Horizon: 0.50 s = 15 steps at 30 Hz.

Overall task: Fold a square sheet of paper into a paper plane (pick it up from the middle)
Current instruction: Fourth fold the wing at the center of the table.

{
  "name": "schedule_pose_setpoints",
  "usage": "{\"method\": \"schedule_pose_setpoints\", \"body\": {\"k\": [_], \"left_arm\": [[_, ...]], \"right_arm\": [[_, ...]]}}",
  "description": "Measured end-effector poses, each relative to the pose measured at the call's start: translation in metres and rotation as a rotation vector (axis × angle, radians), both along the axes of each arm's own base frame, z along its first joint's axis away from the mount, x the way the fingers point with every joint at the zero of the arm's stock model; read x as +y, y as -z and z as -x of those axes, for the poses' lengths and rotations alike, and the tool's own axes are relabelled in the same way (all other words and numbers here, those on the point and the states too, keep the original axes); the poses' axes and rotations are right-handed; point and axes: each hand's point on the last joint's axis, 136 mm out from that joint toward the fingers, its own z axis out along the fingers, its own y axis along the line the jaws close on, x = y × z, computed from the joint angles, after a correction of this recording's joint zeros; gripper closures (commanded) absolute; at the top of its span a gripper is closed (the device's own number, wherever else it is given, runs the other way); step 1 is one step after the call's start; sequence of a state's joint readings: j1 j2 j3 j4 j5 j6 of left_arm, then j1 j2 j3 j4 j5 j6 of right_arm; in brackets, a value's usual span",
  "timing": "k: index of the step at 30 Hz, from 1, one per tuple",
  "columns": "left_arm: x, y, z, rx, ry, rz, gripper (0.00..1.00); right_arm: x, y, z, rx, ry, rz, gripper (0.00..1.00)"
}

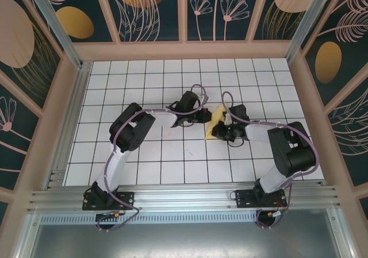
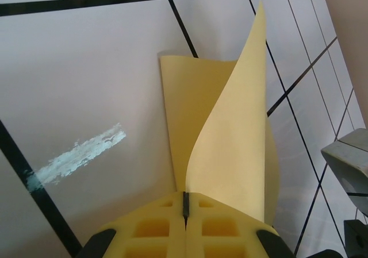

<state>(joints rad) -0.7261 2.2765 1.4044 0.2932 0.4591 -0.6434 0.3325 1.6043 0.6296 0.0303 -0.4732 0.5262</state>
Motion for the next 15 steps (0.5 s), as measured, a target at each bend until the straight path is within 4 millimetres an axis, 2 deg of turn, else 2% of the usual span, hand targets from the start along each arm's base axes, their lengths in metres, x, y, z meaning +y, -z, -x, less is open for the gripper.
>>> {"method": "schedule_pose_setpoints", "body": {"k": [15], "left_arm": [[-0.0046, 0.0004, 0.0007, -0.004, 0.029, 0.011, 0.99]], "right_arm": [[-0.0010, -0.0003, -0.0004, -0.003, 0.002, -0.015, 0.88]]}}
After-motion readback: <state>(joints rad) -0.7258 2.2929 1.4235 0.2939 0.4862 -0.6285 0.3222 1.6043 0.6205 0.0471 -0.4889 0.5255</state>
